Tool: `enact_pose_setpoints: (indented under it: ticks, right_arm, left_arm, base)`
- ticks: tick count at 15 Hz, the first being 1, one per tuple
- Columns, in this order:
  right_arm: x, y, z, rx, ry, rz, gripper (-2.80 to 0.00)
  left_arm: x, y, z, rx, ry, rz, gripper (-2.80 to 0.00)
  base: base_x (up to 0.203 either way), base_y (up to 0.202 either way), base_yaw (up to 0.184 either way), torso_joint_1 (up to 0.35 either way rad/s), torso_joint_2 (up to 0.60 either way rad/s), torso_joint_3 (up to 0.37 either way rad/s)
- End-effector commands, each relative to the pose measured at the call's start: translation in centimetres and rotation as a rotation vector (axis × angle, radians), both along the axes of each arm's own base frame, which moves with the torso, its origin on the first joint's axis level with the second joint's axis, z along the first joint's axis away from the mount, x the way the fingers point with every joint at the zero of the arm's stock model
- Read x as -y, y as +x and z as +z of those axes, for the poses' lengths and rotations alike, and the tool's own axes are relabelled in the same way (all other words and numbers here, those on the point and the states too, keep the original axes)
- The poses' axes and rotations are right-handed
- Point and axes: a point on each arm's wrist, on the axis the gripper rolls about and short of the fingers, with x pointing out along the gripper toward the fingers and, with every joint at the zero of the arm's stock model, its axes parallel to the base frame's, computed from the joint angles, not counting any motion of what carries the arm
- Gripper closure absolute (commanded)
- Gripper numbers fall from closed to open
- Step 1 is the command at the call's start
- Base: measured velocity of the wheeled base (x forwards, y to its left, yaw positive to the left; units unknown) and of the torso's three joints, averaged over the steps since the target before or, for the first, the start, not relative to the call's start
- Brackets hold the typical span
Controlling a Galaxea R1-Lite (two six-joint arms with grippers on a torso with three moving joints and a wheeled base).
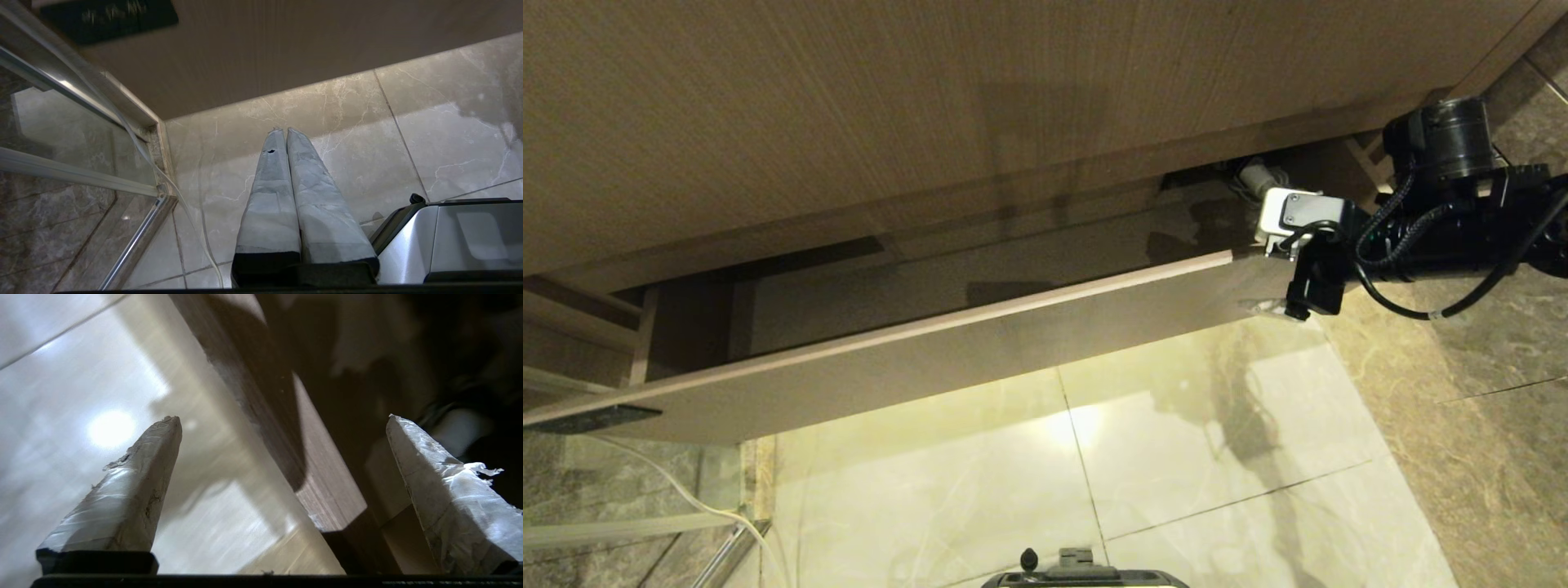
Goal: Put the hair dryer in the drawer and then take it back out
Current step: Pull open the drawer
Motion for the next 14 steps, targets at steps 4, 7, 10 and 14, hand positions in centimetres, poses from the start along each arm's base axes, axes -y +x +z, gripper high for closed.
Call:
enact_pose_setpoints:
  ticks: [4, 7, 10, 14]
  right_arm:
    - [1.4, -5.7, 1.5, -0.01, 0.005, -0.068, -2.8]
    - [2.3, -9.7, 2.0, -0.026, 0.021, -0.082, -2.8]
    - [4.2, -16.1, 0.9, -0.091, 0.025, -0.121, -2.8]
    - [6.0, -24.8, -1.1, -0.119, 0.117, -0.208, -2.8]
  left_arm:
    - [0.0, 0.0, 0.0, -0.001, 0.0, 0.001, 0.0]
    - [0.0, 0.0, 0.0, -0.002, 0.0, 0.0, 0.0]
    - [0.0, 0.0, 0.0, -0.002, 0.0, 0.0, 0.0]
    - [0.0, 0.0, 0.0, 0.0, 0.0, 0.0, 0.0]
  base:
    - [0.0, 0.0, 0.0, 0.0, 0.0, 0.0]
    - [0.0, 0.0, 0.0, 0.0, 0.0, 0.0]
    - [0.0, 0.0, 0.0, 0.0, 0.0, 0.0]
    - [0.0, 0.0, 0.0, 0.0, 0.0, 0.0]
